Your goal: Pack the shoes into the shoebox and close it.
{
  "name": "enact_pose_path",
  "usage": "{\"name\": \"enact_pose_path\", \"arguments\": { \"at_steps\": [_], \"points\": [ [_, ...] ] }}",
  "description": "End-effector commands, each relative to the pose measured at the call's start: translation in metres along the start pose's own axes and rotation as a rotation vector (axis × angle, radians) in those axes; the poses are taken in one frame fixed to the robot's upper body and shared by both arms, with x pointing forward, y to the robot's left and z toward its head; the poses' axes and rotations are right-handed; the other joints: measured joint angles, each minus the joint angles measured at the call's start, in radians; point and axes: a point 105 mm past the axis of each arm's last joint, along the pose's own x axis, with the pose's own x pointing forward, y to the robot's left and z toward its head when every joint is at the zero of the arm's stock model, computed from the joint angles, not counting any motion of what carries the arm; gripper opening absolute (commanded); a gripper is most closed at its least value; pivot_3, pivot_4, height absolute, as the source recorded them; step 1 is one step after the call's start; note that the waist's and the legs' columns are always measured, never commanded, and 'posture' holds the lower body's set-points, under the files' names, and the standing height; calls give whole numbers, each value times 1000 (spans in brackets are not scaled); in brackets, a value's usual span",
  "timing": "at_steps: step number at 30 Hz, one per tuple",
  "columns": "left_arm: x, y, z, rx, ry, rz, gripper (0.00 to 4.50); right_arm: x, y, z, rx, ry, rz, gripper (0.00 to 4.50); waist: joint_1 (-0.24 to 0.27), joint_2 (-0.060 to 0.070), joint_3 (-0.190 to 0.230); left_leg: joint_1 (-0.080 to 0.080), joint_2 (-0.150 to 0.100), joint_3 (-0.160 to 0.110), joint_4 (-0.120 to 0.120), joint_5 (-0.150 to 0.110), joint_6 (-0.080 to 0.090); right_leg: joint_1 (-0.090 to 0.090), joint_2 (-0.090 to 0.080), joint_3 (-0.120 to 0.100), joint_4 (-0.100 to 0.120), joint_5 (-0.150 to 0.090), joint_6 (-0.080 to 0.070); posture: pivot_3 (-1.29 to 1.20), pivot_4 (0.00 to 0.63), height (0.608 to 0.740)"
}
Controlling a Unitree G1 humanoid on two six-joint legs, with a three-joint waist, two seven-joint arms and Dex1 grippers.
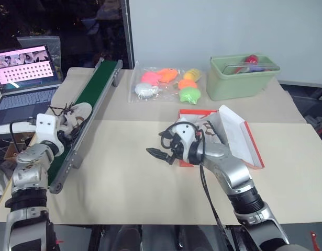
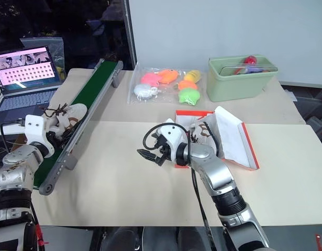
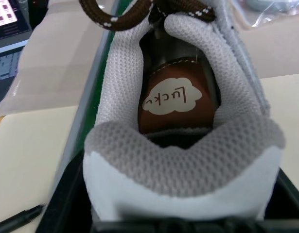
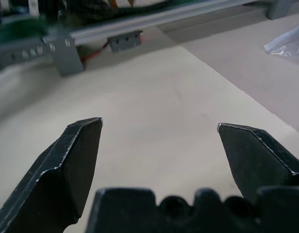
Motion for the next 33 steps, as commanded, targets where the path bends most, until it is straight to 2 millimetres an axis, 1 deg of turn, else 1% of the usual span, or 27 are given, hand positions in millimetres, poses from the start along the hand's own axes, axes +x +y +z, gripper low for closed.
{"name": "enact_pose_path", "arguments": {
  "at_steps": [1,3,5,6,7,9,11,12,14,17,23,29,33],
  "points": [
    [2,-30,88,29,-323,33,2412,3,-19,44,450,-148,-7,4500,5,-1,1,0,1,-1,0,0,0,0,0,0,1,1,0,0,150,729],
    [-2,-48,107,58,-397,21,2412,6,-19,48,593,-156,24,4500,5,-3,0,-3,1,-2,1,1,-1,-1,0,-1,1,1,0,0,150,729],
    [-6,-82,119,69,-446,-71,2412,9,-18,53,725,-165,66,4500,4,-3,0,-4,2,-3,0,1,-1,-1,0,-3,2,2,-1,0,150,729],
    [-8,-103,123,43,-459,-135,2412,11,-17,53,782,-160,86,4500,3,-3,0,-4,1,-3,0,0,-1,-1,-1,-3,2,2,-1,0,150,729],
    [-10,-116,126,22,-465,-176,2412,13,-16,53,816,-153,96,4500,3,-3,0,-5,1,-2,-1,0,-1,-2,-2,-3,1,2,0,0,150,729],
    [-18,-149,127,-4,-468,-285,2412,15,-16,52,843,-135,93,4500,5,-3,0,-7,0,-2,-1,0,-1,-3,-4,-3,0,2,0,0,150,729],
    [-24,-168,125,-17,-458,-356,2412,17,-18,53,867,-137,88,4500,1,-3,0,-8,-1,0,-1,0,-1,-5,-4,-2,0,3,1,0,150,729],
    [-26,-175,123,-21,-450,-382,2412,17,-19,54,877,-143,87,4500,-3,-3,0,-8,-1,0,-1,0,-1,-5,-4,-2,0,3,1,0,150,729],
    [-30,-184,119,-23,-433,-418,2412,16,-21,57,887,-161,82,4500,-18,-2,0,-7,0,0,-1,0,-1,-5,-2,-2,1,3,1,0,150,729],
    [-32,-190,114,-23,-408,-449,2412,13,-28,66,925,-215,81,4500,-34,-2,0,-5,1,0,-1,0,-1,-5,1,-1,1,3,0,0,150,729],
    [-30,-189,107,-27,-379,-456,2412,8,-39,75,963,-275,60,4500,-38,-2,0,-6,1,0,-1,0,-1,-4,1,-1,1,3,0,0,150,729],
    [-28,-190,103,-38,-359,-461,2412,4,-42,82,962,-302,49,4500,-31,-2,0,-7,1,0,-1,0,-1,-5,0,-1,0,3,0,0,150,729],
    [-30,-195,108,-25,-378,-492,2412,4,-42,84,952,-300,39,4500,-30,-2,0,-7,1,0,-1,0,-1,-5,1,-1,0,2,0,0,150,729]
  ]
}}
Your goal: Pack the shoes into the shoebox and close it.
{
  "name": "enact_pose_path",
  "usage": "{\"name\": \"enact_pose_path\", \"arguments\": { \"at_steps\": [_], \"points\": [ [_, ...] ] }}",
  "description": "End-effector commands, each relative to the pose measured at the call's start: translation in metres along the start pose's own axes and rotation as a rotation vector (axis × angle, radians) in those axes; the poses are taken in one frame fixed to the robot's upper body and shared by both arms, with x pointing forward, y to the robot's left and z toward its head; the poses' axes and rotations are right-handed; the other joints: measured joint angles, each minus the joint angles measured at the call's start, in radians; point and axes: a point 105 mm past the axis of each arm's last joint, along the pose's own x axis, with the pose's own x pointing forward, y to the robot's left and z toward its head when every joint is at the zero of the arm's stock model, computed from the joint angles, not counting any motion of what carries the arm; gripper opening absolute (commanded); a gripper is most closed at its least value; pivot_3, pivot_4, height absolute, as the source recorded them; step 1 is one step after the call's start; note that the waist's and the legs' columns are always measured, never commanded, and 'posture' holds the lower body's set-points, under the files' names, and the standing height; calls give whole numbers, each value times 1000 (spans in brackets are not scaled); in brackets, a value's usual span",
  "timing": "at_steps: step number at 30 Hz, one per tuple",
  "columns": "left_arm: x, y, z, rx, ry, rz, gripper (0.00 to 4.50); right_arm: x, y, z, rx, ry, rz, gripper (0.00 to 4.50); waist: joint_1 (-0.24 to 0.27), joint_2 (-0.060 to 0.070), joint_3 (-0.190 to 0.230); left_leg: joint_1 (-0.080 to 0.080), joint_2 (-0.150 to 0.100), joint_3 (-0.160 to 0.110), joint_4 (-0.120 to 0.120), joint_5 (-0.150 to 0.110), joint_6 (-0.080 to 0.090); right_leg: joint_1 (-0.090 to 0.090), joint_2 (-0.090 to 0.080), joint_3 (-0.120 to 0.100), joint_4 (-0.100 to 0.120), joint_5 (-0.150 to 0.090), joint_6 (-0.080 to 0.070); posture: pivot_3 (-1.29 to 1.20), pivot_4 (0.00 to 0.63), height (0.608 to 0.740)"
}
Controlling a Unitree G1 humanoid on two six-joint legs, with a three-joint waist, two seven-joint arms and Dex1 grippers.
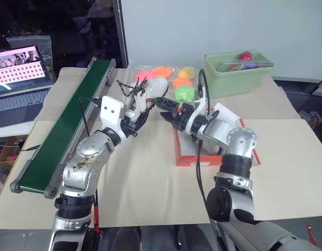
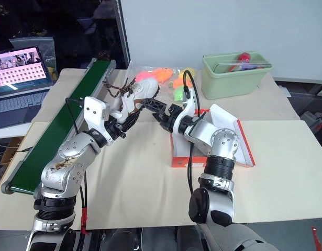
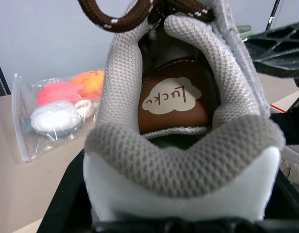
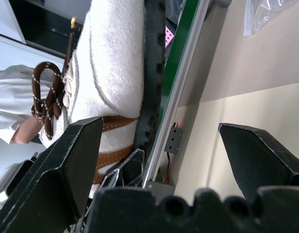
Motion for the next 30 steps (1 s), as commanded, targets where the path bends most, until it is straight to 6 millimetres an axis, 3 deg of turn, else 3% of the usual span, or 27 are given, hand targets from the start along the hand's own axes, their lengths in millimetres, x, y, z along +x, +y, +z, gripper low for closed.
{"name": "enact_pose_path", "arguments": {
  "at_steps": [1,7,13,16,24,30],
  "points": [
    [1,-10,16,23,-59,-56,2412,5,23,8,-43,-32,62,4500,0,0,0,0,0,0,0,0,0,0,0,0,0,0,0,0,150,729],
    [3,-42,18,2,-57,-211,2412,11,20,7,-48,-31,41,4500,0,0,0,0,0,0,0,0,0,0,0,0,0,0,0,0,150,729],
    [3,-43,19,5,-53,-212,2412,14,14,5,-36,-34,15,4500,0,0,0,0,0,0,0,0,0,0,0,0,0,0,0,0,150,729],
    [3,-38,19,14,-50,-188,2404,14,12,4,-42,-33,2,3837,0,0,0,0,0,0,0,0,0,0,0,0,0,0,0,0,150,729],
    [3,-34,17,25,-41,-168,2404,14,23,3,-52,-32,35,1193,0,0,0,0,0,0,0,0,0,0,0,0,0,0,0,0,150,729],
    [3,-35,16,27,-36,-172,2404,15,33,3,-30,-40,68,1193,0,0,0,0,0,0,0,0,0,0,0,0,0,0,0,0,150,729]
  ]
}}
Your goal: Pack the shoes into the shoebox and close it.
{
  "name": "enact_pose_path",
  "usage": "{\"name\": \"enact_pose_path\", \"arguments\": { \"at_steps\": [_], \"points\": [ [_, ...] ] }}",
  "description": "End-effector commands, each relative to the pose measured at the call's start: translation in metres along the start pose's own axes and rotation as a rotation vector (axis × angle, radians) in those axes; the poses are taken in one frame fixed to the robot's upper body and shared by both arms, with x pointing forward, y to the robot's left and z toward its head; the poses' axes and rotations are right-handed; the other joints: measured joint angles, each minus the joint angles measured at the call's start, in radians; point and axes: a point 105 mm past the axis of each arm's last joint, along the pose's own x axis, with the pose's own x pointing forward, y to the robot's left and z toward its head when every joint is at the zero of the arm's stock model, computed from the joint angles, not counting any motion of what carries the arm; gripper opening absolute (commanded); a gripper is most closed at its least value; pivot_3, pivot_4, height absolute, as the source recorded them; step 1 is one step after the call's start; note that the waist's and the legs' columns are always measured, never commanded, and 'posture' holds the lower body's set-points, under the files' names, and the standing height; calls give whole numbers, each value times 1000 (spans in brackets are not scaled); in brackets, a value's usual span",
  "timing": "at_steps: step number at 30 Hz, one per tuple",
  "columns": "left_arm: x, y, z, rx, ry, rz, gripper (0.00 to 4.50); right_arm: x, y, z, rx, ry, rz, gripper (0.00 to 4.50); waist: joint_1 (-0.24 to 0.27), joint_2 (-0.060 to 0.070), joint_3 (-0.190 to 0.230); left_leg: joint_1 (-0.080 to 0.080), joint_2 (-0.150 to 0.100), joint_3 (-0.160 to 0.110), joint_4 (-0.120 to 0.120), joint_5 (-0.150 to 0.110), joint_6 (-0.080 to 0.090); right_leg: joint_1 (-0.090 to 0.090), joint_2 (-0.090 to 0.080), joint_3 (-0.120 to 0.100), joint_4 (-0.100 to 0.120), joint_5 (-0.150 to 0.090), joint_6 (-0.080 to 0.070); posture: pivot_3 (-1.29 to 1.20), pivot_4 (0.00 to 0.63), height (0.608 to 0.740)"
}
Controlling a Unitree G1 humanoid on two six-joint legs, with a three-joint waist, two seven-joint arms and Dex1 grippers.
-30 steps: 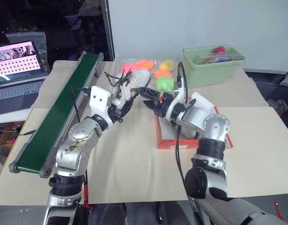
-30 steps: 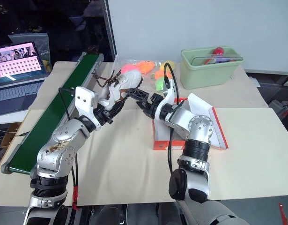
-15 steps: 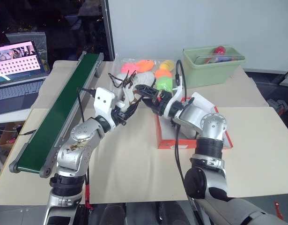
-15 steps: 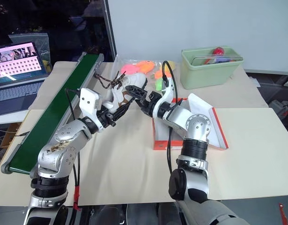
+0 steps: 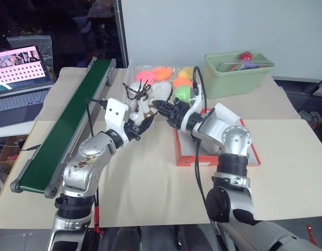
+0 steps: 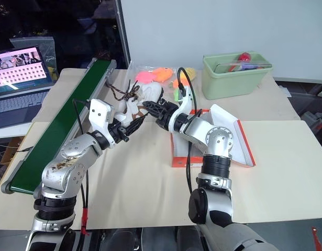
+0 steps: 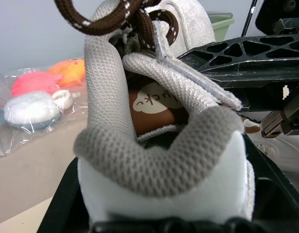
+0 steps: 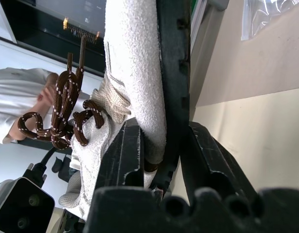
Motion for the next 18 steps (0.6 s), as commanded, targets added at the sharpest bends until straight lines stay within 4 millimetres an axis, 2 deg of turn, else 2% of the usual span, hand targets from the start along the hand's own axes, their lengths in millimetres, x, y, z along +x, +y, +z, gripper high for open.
{"name": "enact_pose_path", "arguments": {
  "at_steps": [1,4,6,8,9,10,13,15,18],
  "points": [
    [3,-20,20,49,-73,-85,2404,4,32,4,-9,-32,113,1193,0,0,0,0,0,0,0,0,0,0,0,0,0,0,0,0,150,729],
    [3,-18,17,65,-67,-78,2404,7,40,3,17,-47,137,1193,0,0,0,0,0,0,0,0,0,0,0,0,0,0,0,0,150,729],
    [1,-19,19,50,-87,-92,3339,7,42,4,27,-62,138,1170,0,0,0,0,0,0,0,0,0,0,0,0,0,0,0,0,150,729],
    [1,-20,19,73,-83,-99,3743,7,43,7,39,-85,135,1170,0,0,0,0,0,0,0,0,0,0,0,0,0,0,0,0,150,729],
    [1,-21,17,77,-68,-104,4198,6,41,14,45,-122,121,1170,0,0,0,0,0,0,0,0,0,0,0,0,0,0,0,0,150,729],
    [0,-21,15,72,-63,-101,4462,3,38,24,41,-169,96,1170,0,0,0,0,0,0,0,0,0,0,0,0,0,0,0,0,150,729],
    [-1,-18,10,66,-51,-91,4462,-8,23,54,37,-296,15,1170,0,0,0,0,0,0,0,0,0,0,0,0,-1,0,0,0,150,729],
    [-4,-18,7,63,-42,-83,4462,-25,6,84,-68,-384,-97,1170,0,0,0,0,0,0,0,0,0,0,0,0,-2,0,0,0,150,729],
    [-6,-19,2,54,-30,-81,4462,-40,1,110,-152,-442,-151,1170,7,1,1,0,-1,0,0,0,0,0,0,0,-4,0,0,0,150,729]
  ]
}}
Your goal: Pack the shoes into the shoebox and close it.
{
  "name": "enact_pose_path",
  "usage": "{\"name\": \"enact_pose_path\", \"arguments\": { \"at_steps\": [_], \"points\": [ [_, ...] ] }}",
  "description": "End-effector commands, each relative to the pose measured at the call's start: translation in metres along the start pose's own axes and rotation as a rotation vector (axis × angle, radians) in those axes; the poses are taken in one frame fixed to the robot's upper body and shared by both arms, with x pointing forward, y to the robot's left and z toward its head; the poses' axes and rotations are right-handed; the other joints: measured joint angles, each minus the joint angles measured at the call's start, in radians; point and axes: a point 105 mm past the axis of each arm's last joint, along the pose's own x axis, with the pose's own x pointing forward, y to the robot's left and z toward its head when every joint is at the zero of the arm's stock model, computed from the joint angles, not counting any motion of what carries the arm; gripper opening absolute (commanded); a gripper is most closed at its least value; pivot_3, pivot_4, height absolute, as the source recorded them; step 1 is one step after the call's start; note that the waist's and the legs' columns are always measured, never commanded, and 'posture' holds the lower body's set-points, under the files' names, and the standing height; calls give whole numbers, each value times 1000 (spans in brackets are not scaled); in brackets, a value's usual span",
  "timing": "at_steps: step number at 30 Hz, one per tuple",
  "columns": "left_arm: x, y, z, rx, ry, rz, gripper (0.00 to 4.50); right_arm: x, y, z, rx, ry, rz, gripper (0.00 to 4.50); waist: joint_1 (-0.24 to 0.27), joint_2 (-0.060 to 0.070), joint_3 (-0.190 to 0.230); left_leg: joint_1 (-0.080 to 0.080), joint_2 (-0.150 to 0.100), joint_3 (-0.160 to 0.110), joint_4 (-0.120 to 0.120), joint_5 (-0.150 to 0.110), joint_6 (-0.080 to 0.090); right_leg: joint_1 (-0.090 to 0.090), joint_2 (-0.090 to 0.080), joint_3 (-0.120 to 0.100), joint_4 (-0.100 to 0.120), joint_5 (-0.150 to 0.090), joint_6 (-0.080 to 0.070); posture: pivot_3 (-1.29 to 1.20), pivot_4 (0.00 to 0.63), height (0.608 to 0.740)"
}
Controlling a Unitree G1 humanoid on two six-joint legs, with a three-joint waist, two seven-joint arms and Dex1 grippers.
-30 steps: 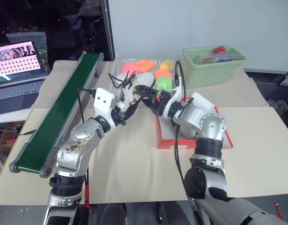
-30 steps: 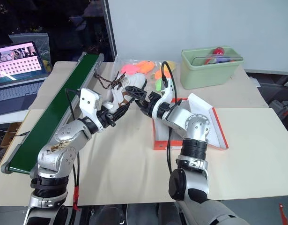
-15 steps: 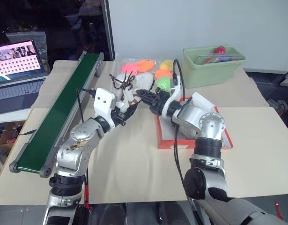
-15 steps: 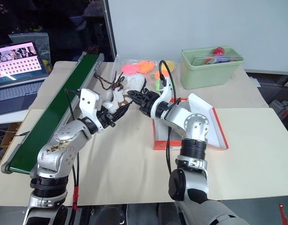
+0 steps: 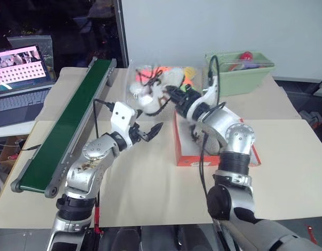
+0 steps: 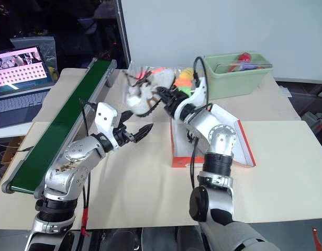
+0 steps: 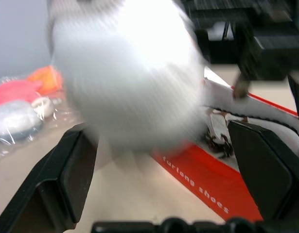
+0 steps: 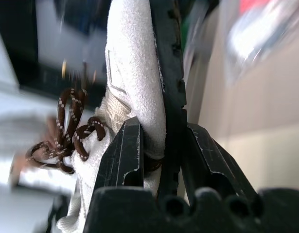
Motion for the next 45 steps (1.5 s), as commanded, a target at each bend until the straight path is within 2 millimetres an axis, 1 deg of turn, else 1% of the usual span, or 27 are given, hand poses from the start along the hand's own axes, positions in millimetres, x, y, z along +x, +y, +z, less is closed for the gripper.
{"name": "enact_pose_path", "arguments": {
  "at_steps": [1,2,3,4,5,7,11,13,15,17,21,25,26,28,29,31,34,36,38,41,45],
  "points": [
    [-3,-5,10,27,-43,-10,4462,-7,13,46,-91,-137,39,1170,2,0,0,0,0,0,0,0,0,0,0,0,-1,0,0,0,150,729],
    [-3,-6,9,25,-39,-13,4462,-10,13,56,-152,-142,28,1170,0,0,0,-1,0,0,0,0,0,0,0,0,-2,0,0,0,150,729],
    [-3,-7,7,33,-33,-21,4462,-13,14,64,-272,-108,5,1170,-1,1,1,-1,0,0,0,0,0,0,0,0,-2,0,0,0,150,729],
    [-3,-9,6,39,-28,-27,4462,-16,13,69,-354,-79,-16,1170,-2,2,1,-1,0,0,0,0,0,0,0,0,-2,0,0,0,150,729],
    [-3,-10,4,47,-22,-38,4462,-19,14,71,-453,-7,-29,1170,-2,3,2,-1,0,1,0,0,0,0,0,1,-2,0,0,0,150,729],
    [-2,-12,2,48,-13,-56,4462,-25,7,64,-550,181,-83,1170,-4,5,3,0,0,1,0,0,0,0,0,1,-2,0,0,0,150,729],
    [-1,-17,-2,48,-1,-97,4462,-35,-10,53,-617,412,-156,1170,-10,5,3,2,1,2,-1,0,1,0,2,3,-2,0,-1,0,150,729],
    [0,-23,-2,46,-4,-129,4462,-40,-27,45,-643,518,-217,1170,-10,5,3,3,1,2,-1,0,0,1,2,3,-2,0,-1,0,150,729],
    [-2,-32,-1,45,-12,-182,4462,-43,-45,33,-654,618,-262,1170,-3,5,3,2,1,2,-1,0,0,1,2,3,-2,0,-1,0,150,729],
    [-8,-42,-1,55,-14,-251,4462,-44,-60,23,-665,687,-287,1170,-2,5,3,1,0,2,0,0,1,1,1,3,-3,-1,0,0,150,729],
    [-20,-45,-4,91,12,-322,4462,-42,-82,19,-715,735,-327,1170,-1,5,3,-1,0,2,0,0,1,-1,1,3,-3,-1,0,0,150,729],
    [-25,-40,-3,115,25,-326,4462,-38,-90,16,-738,766,-329,1170,-1,5,3,1,0,3,0,0,1,-1,1,3,-1,0,0,0,150,729],
    [-26,-38,-3,120,28,-321,4462,-37,-91,13,-740,777,-322,1170,-1,5,3,1,0,3,0,0,1,0,1,3,-1,-1,0,0,150,729],
    [-25,-35,-4,125,34,-302,4462,-32,-101,-3,-760,819,-328,1170,-1,5,3,1,0,2,0,0,1,0,1,3,-2,-1,0,0,150,729],
    [-24,-35,-4,126,35,-299,4462,-30,-105,-11,-772,840,-330,1170,-3,5,3,1,0,3,0,0,1,0,1,3,-2,-1,0,0,150,729],
    [-24,-36,-6,125,39,-301,4462,-27,-110,-21,-791,869,-327,1170,-7,5,3,2,1,3,0,0,1,0,1,3,-1,0,0,0,150,729],
    [-24,-41,-7,133,45,-321,4462,-25,-113,-28,-824,893,-328,1170,-1,5,3,2,0,2,0,0,1,0,1,3,0,0,-1,0,150,729],
    [-26,-43,-9,144,59,-350,4462,-23,-119,-33,-877,915,-337,1170,1,5,3,2,0,2,0,0,0,1,1,3,0,0,0,0,150,729],
    [-27,-43,-11,161,73,-363,4462,-24,-124,-33,-925,925,-349,1170,-1,5,3,4,0,2,0,0,0,3,1,3,-1,0,-1,0,150,729],
    [-27,-41,-9,163,69,-358,4462,-28,-135,-24,-1008,935,-379,1170,-1,5,3,8,0,2,0,0,0,6,1,3,-1,-1,0,0,150,729],
    [-26,-40,-9,169,68,-356,4462,-36,-143,-13,-1091,965,-398,1170,2,5,3,9,0,2,1,0,0,8,0,3,0,-1,0,0,150,729]
  ]
}}
